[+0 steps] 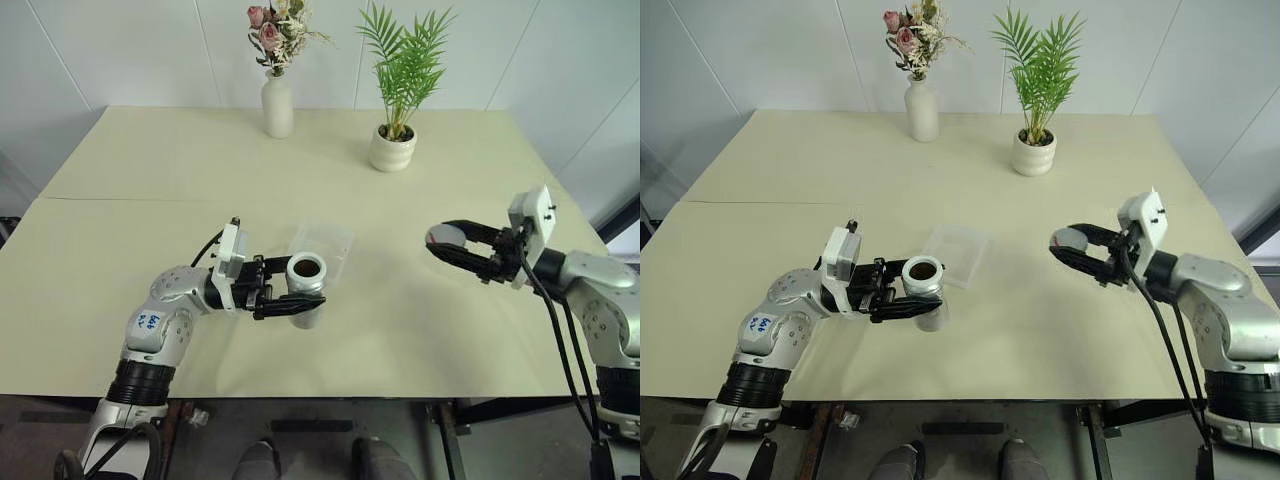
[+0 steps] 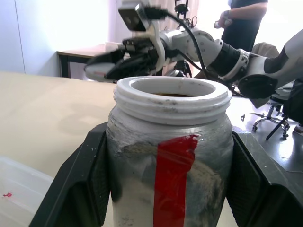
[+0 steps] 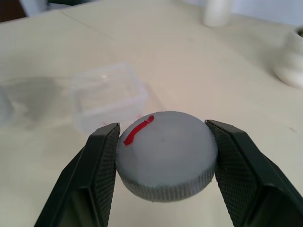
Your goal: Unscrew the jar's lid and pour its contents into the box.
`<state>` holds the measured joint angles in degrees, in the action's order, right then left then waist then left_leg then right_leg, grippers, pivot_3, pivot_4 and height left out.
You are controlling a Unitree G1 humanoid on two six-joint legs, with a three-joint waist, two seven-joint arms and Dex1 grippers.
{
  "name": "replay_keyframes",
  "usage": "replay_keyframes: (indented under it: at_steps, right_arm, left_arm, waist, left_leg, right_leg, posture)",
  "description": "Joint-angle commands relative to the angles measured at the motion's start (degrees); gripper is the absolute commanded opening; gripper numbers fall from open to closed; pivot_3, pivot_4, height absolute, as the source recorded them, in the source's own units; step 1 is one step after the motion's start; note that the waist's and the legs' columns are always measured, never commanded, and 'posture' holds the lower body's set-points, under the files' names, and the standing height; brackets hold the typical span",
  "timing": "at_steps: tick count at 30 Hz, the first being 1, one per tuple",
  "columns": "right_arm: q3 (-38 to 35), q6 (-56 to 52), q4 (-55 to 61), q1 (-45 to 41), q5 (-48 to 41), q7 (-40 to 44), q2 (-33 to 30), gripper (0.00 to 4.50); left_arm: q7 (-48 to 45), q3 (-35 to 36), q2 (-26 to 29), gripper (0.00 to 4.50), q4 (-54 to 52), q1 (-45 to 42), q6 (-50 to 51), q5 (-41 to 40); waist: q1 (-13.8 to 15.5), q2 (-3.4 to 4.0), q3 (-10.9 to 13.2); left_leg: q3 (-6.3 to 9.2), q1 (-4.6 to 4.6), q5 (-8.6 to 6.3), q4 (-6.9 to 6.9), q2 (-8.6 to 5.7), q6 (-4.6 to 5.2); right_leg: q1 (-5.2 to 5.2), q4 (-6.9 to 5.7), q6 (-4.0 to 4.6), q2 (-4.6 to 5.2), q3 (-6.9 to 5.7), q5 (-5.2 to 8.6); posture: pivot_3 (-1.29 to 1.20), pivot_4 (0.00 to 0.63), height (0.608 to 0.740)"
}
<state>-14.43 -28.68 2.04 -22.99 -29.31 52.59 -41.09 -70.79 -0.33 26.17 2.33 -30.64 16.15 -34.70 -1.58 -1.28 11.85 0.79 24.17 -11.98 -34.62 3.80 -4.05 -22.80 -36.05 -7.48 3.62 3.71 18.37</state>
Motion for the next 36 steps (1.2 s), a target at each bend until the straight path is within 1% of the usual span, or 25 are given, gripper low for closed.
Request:
replay_keyframes:
  at_steps: [1, 5, 10, 16, 18, 19, 22, 25, 29, 31, 33, 36]
  right_arm:
    - [-2.35, 4.59, -2.86, 2.91, 1.72, -2.75, 1.90, 2.57]
    - [-2.38, 8.76, -8.65, 3.79, 3.57, -6.54, 5.61, 2.57]
    - [-1.71, 13.67, -15.31, 2.10, 5.86, -9.15, 8.94, 2.57]
    - [2.10, 15.63, -17.58, 2.33, 8.27, -6.75, 9.87, 2.57]
    - [3.13, 14.13, -16.35, 2.62, 7.62, -5.87, 10.01, 3.26]
    - [3.22, 13.72, -16.13, 2.55, 7.44, -6.00, 10.10, 3.49]
    - [2.74, 13.73, -16.11, 2.16, 7.46, -6.33, 9.76, 4.49]
    - [2.02, 14.39, -15.54, 1.75, 7.37, -5.74, 8.44, 4.49]
    - [0.26, 13.67, -10.47, -1.51, 4.83, -2.06, 3.63, 4.49]
    - [1.19, 12.73, -8.26, -2.72, 4.12, 0.11, 2.04, 4.49]
    - [4.26, 9.64, -4.53, -6.07, 2.24, 3.65, 0.79, 4.49]
    - [8.44, 6.22, -2.19, -11.31, 1.14, 6.65, 1.50, 4.49]
  left_arm:
    - [0.04, 1.15, -0.35, 2.74, -0.08, -1.14, -1.98, 0.34]
    - [0.14, 1.41, -0.62, 2.74, 0.69, -1.71, -2.95, 0.67]
    - [0.40, 1.70, -0.72, 2.74, 0.79, -1.95, -3.21, 0.62]
    - [0.88, 2.03, -0.66, 2.74, 0.40, -1.80, -3.20, 0.45]
    - [1.24, 2.36, -0.64, 2.74, 0.11, -1.62, -3.06, 0.22]
    - [1.44, 2.53, -0.68, 2.74, 0.01, -1.52, -3.04, 0.18]
    - [1.71, 2.91, -0.77, 2.74, -0.36, -1.25, -2.90, 0.05]
    - [1.91, 3.18, -0.74, 2.74, -0.66, -1.01, -2.85, -0.07]
    - [2.34, 4.40, 0.31, 2.74, -1.52, -0.55, -2.59, -0.41]
    - [2.34, 4.85, 0.87, 2.74, -1.64, -0.37, -2.53, -0.41]
    - [2.26, 5.74, 1.90, 2.74, -1.66, -0.12, -2.17, -0.63]
    - [2.25, 6.95, 3.13, 2.74, -0.79, -0.16, -2.31, -0.65]
  waist:
    - [-0.06, 0.00, 0.00]
    - [-0.22, 0.01, 0.00]
    - [-0.08, 0.02, 0.01]
    - [-0.10, 0.03, 0.01]
    - [-0.09, 0.03, 0.01]
    - [-0.06, 0.03, 0.01]
    - [-0.03, 0.03, 0.01]
    - [-0.05, 0.03, 0.01]
    - [-0.11, 0.16, 0.09]
    - [-0.29, 0.22, 0.12]
    - [-0.42, 0.21, 0.12]
    - [-0.55, 0.21, 0.12]
  left_leg:
    - [0.00, -0.01, 0.00, -0.01, 0.00, 0.00]
    - [-0.03, -0.03, 0.00, -0.05, 0.00, 0.00]
    - [-0.03, -0.03, 0.01, -0.12, -0.01, -0.01]
    - [-0.04, -0.04, 0.01, -0.12, -0.01, -0.02]
    - [-0.04, -0.04, 0.01, -0.12, -0.01, -0.02]
    - [-0.04, -0.04, 0.01, -0.13, -0.01, -0.02]
    - [-0.04, -0.04, 0.02, -0.15, -0.01, -0.03]
    - [-0.04, -0.04, 0.02, -0.19, -0.01, -0.02]
    - [-0.06, -0.03, 0.01, -0.26, -0.02, -0.02]
    - [-0.09, -0.04, 0.01, -0.29, -0.02, -0.02]
    - [-0.09, -0.09, 0.01, -0.29, 0.00, -0.02]
    - [-0.09, -0.11, 0.01, -0.28, 0.01, -0.02]
  right_leg:
    - [0.01, 0.00, -0.01, 0.00, 0.00, 0.00]
    - [0.01, -0.04, -0.07, -0.01, 0.07, -0.04]
    - [0.05, -0.04, -0.12, -0.01, 0.09, -0.09]
    - [0.06, -0.05, -0.14, -0.02, 0.10, -0.10]
    - [0.06, -0.05, -0.14, -0.02, 0.10, -0.10]
    - [0.06, -0.04, -0.14, -0.02, 0.10, -0.10]
    - [0.08, -0.05, -0.16, -0.02, 0.10, -0.11]
    - [0.10, -0.05, -0.18, -0.02, 0.10, -0.12]
    - [0.11, -0.05, -0.22, -0.01, 0.14, -0.15]
    - [0.11, -0.06, -0.25, -0.02, 0.20, -0.17]
    - [0.11, -0.08, -0.25, -0.07, 0.21, -0.18]
    - [0.11, -0.11, -0.25, -0.07, 0.22, -0.18]
  posture:
    - [0.00, 0.150, 0.740]
    - [0.00, 0.150, 0.740]
    - [0.00, 0.150, 0.740]
    - [0.00, 0.150, 0.740]
    - [0.00, 0.150, 0.740]
    - [0.00, 0.150, 0.740]
    - [0.00, 0.150, 0.740]
    - [0.00, 0.150, 0.740]
    - [0.00, 0.150, 0.740]
    - [0.00, 0.150, 0.740]
    - [0.00, 0.150, 0.740]
    - [0.00, 0.150, 0.740]
